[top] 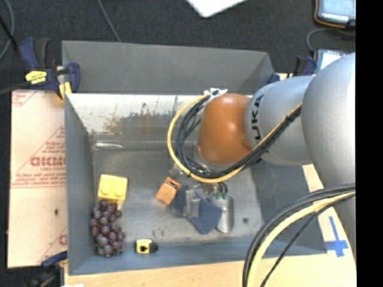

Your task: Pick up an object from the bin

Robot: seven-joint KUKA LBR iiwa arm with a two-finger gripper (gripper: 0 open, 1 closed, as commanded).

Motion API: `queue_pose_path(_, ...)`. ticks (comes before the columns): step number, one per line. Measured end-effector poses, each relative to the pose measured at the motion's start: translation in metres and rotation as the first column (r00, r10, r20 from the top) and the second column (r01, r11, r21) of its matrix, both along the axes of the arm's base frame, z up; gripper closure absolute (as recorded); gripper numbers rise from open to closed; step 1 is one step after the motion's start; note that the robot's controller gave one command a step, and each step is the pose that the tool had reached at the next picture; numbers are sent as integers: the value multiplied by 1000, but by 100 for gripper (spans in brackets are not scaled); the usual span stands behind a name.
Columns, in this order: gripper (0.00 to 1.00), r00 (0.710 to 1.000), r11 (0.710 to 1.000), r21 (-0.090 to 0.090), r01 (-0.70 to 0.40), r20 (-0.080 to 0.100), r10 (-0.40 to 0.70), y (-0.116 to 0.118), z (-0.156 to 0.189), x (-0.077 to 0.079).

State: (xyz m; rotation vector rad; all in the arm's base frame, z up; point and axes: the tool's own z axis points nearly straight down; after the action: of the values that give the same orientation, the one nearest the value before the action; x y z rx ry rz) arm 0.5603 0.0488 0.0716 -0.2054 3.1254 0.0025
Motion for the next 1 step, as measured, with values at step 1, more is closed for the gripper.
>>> queue_pose_path(1, 0, 1000, 1000, 1, 21, 4, -21, 5, 0, 3)
